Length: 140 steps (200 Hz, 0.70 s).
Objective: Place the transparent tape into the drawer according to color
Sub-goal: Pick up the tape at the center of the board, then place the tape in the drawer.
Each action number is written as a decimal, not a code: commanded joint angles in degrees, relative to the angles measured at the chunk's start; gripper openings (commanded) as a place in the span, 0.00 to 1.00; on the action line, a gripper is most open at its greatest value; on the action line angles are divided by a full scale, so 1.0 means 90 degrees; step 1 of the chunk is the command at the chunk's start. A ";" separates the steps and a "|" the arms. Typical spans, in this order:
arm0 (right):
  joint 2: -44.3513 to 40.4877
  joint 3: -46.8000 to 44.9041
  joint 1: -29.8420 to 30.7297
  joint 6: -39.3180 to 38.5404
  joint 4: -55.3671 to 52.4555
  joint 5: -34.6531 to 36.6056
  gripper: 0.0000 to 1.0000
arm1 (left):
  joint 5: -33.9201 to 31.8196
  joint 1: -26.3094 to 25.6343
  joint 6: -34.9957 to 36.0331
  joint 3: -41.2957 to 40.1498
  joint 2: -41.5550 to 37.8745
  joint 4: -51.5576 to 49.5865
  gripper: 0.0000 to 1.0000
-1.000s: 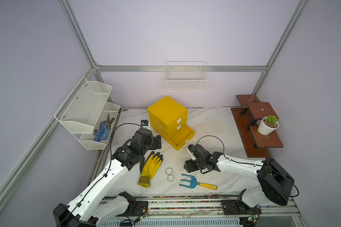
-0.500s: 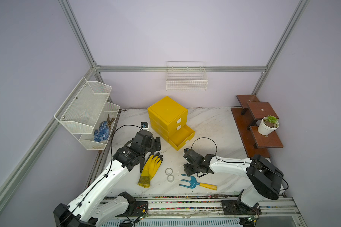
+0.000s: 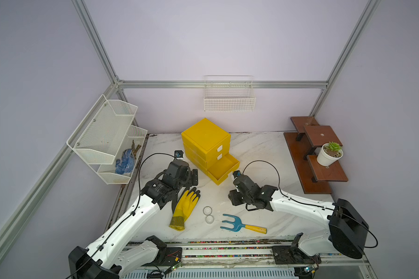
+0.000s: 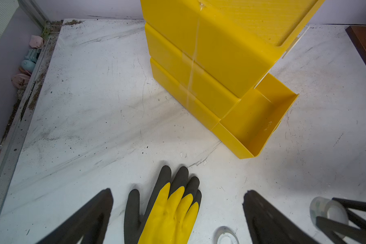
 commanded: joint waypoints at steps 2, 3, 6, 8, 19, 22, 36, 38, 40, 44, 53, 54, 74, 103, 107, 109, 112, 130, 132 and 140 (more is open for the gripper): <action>-0.0112 0.0461 -0.0388 -0.0181 0.0621 -0.0113 0.46 | -0.0015 -0.0004 -0.0136 -0.0031 -0.0002 0.0096 1.00; -0.0103 0.0481 -0.0408 -0.0180 0.0641 -0.0122 0.46 | -0.0015 -0.0004 -0.0136 -0.0031 0.0002 0.0092 1.00; -0.0079 0.0540 -0.0476 -0.0180 0.0713 -0.0154 0.46 | -0.0014 -0.0004 -0.0136 -0.0035 0.0004 0.0095 1.00; -0.0053 0.0584 -0.0521 -0.0180 0.0761 -0.0177 0.46 | -0.0020 -0.0004 -0.0136 -0.0039 0.0005 0.0102 1.00; 0.0139 0.0779 -0.0733 -0.0180 0.1061 -0.0244 0.45 | -0.0041 -0.0004 -0.0136 -0.0060 0.0005 0.0102 1.00; 0.0202 0.0826 -0.0780 -0.0175 0.1151 -0.0261 0.45 | -0.0052 -0.0009 -0.0136 -0.0065 0.0005 0.0106 1.00; 0.0589 0.1035 -0.0984 -0.0143 0.1592 -0.0348 0.45 | -0.0059 -0.0005 -0.0126 -0.0084 0.0032 0.0103 1.00; 0.0651 0.1064 -0.0999 -0.0142 0.1655 -0.0359 0.45 | -0.0056 -0.0005 -0.0126 -0.0081 0.0034 0.0101 1.00; 0.0715 0.1091 -0.1023 -0.0141 0.1720 -0.0372 0.45 | -0.0055 -0.0005 -0.0126 -0.0085 0.0039 0.0113 1.00; 0.0829 0.1157 -0.1062 -0.0141 0.1836 -0.0375 0.45 | -0.0040 -0.0004 -0.0119 -0.0089 0.0044 0.0114 1.00; 0.1231 0.1286 -0.1133 -0.0132 0.2055 -0.0351 0.45 | -0.0035 -0.0004 -0.0116 -0.0089 0.0061 0.0107 1.00; 0.1247 0.1304 -0.1137 -0.0136 0.2075 -0.0349 0.45 | -0.0035 -0.0004 -0.0116 -0.0089 0.0062 0.0107 1.00; 0.1897 0.1622 -0.1266 -0.0145 0.2379 -0.0351 0.46 | -0.0041 -0.0004 -0.0099 -0.0104 0.0092 0.0100 1.00; 0.2572 0.1968 -0.1369 -0.0180 0.2429 -0.0269 0.45 | -0.0039 -0.0004 -0.0096 -0.0111 0.0130 0.0098 1.00; 0.2630 0.1992 -0.1378 -0.0166 0.2437 -0.0269 0.45 | -0.0035 -0.0003 -0.0097 -0.0115 0.0125 0.0099 1.00; 0.2660 0.1999 -0.1391 -0.0162 0.2438 -0.0269 0.45 | -0.0035 -0.0004 -0.0097 -0.0118 0.0135 0.0103 1.00; 0.2703 0.2009 -0.1402 -0.0163 0.2445 -0.0269 0.45 | -0.0034 -0.0004 -0.0097 -0.0118 0.0141 0.0098 1.00; 0.2895 0.2054 -0.1447 -0.0136 0.2447 -0.0259 0.45 | -0.0015 -0.0004 -0.0097 -0.0109 0.0181 0.0107 1.00; 0.2902 0.2054 -0.1450 -0.0135 0.2447 -0.0259 0.46 | -0.0010 -0.0004 -0.0097 -0.0109 0.0188 0.0105 1.00; 0.2956 0.2054 -0.1470 -0.0119 0.2472 -0.0259 0.46 | 0.0002 -0.0004 -0.0097 -0.0109 0.0208 0.0107 1.00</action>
